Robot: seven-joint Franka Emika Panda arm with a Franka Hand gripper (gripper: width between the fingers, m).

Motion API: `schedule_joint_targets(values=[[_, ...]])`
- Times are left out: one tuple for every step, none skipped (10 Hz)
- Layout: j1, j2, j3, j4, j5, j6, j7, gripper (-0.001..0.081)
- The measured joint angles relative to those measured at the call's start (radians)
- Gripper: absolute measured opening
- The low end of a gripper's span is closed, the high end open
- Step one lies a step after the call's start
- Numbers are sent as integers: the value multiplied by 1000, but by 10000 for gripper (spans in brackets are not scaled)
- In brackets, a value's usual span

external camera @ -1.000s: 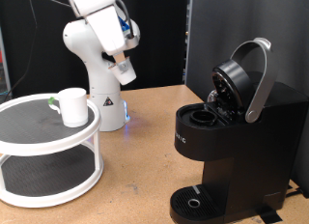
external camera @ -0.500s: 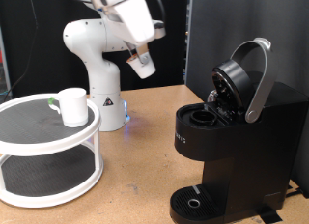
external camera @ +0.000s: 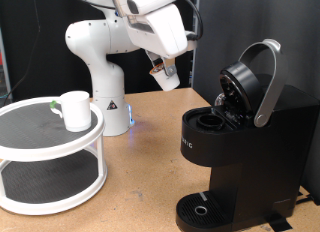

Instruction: Make a cup of coffee with the keurig machine

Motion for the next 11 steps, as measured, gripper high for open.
schedule_joint_targets(values=[[0, 13, 2, 13, 2, 2, 17, 431], [0, 21, 5, 18, 2, 24, 69, 431], [-1, 23, 9, 18, 2, 40, 115, 431], [-1, 23, 9, 18, 2, 30, 95, 431], [-1, 23, 6, 15, 21, 29, 23, 431], [-1, 23, 5, 11, 45, 38, -33, 431], [0, 25, 6, 9, 64, 44, -62, 431], [0, 28, 8, 9, 76, 44, -85, 431], [2, 34, 10, 13, 78, 31, -100, 431], [4, 42, 12, 21, 78, 5, -112, 431], [5, 54, 18, 32, 78, -18, -115, 431]])
